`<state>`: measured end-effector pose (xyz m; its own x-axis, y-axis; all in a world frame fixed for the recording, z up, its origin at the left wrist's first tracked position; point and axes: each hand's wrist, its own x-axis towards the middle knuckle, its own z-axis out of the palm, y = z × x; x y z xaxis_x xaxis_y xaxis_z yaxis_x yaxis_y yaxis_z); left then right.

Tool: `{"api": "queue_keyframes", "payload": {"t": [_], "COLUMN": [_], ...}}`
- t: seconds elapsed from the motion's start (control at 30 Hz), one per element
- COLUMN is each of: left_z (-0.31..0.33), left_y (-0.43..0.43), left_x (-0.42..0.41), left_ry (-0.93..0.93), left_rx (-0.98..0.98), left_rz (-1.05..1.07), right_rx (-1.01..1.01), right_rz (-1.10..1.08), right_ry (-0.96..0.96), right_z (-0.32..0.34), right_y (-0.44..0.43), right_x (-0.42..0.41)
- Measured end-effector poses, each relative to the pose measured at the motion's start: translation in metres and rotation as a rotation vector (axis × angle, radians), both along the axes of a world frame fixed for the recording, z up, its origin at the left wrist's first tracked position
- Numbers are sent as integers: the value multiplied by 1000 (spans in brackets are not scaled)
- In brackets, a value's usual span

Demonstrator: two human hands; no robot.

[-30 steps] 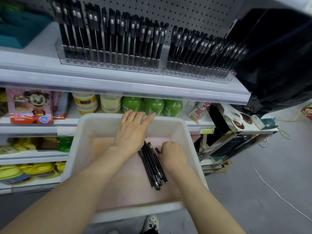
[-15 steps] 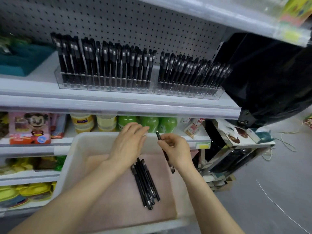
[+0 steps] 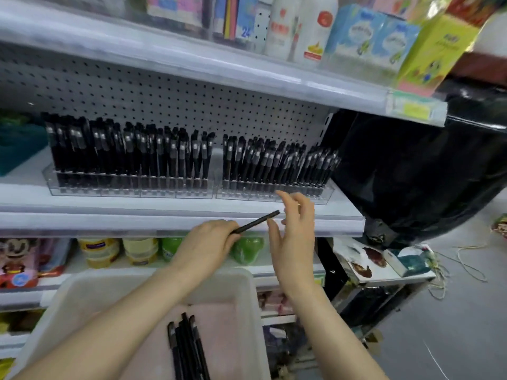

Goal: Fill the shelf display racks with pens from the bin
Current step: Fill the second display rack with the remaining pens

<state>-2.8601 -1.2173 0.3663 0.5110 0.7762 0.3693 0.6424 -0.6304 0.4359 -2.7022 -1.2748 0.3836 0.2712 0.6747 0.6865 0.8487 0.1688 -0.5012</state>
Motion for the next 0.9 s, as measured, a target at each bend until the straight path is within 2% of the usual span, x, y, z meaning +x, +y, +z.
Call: {"api": "queue_keyframes", "payload": {"t": [0.13,0.2,0.27,0.33,0.37,0.47,0.53,0.73,0.9], "left_z": [22,32,39,42,42,36,29,16,15], "left_y": [15,22,29,40,46,61,67,69,68], "left_x": [23,38,50,58,61,66,67,73,75], "left_ry": [115,182,151,72,69,165,227,225,201], "left_rx": [129,173,193,183,189,302,354,428,406], "left_rz": [-40,-41,-26,0,21,68,97,161,182], "right_rx": [-44,-31,-39,-47,-50,17,56,-34,-192], "right_rz": [112,101,73,14,-16,-67,-72,-39,-52], "right_ry": [-464,-536,-550,-472,-362,52,186,227,108], "right_z": [-5,-4,2,10,15,39,52,58,42], "right_y": [22,32,40,45,47,54,64,93,106], "right_x": [24,39,57,79,91,119,132,135,135]}}
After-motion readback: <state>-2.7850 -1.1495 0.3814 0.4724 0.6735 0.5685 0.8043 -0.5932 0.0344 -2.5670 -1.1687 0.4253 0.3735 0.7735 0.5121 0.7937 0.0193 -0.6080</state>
